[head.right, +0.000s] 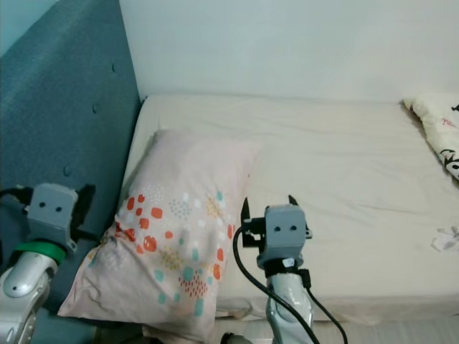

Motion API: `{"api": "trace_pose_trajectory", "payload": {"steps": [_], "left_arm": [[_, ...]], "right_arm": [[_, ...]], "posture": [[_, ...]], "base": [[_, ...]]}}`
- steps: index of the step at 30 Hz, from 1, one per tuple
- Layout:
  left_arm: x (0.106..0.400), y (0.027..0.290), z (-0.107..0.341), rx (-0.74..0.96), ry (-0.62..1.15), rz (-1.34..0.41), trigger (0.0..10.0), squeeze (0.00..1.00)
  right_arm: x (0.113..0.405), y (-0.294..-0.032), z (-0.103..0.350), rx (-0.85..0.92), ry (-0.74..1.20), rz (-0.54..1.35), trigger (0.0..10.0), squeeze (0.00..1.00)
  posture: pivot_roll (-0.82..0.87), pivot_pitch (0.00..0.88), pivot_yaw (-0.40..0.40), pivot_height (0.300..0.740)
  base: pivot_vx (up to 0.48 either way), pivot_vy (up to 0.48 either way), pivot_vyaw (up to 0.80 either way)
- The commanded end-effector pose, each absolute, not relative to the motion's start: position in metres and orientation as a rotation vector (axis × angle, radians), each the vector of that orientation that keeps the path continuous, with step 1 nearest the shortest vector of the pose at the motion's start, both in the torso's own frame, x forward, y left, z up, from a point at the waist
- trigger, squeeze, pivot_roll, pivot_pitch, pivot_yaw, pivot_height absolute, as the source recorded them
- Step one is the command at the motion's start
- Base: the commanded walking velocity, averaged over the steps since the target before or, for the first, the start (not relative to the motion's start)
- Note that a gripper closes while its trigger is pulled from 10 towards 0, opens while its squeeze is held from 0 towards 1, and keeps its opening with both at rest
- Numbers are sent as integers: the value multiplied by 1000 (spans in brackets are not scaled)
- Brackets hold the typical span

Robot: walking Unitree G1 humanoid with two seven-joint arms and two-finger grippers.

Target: Clean up the room

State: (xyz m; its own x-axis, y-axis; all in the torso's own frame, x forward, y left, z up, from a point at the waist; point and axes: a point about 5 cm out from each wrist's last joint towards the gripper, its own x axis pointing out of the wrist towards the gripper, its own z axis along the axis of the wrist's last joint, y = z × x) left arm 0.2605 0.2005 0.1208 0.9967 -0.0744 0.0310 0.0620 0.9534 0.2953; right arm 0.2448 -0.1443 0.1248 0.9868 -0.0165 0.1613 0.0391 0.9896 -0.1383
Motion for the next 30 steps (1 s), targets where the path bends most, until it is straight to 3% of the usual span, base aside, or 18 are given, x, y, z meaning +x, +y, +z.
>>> {"api": "trace_pose_trajectory", "payload": {"steps": [1,7,30], "left_arm": [[260,198,120,287,-41,-71,10000,0],[267,192,131,193,-63,-48,10000,0],[266,190,131,202,-56,-60,10000,0]], "right_arm": [[245,-143,125,-137,-157,-30,10000,0],[247,-142,125,-141,-154,-27,10000,0],[248,-142,125,-110,-149,-35,10000,0]], "posture": [[-33,32,47,740],[-30,29,43,740],[-31,35,46,740]], "base": [[0,0,0],[0,0,0],[0,0,0]]}}
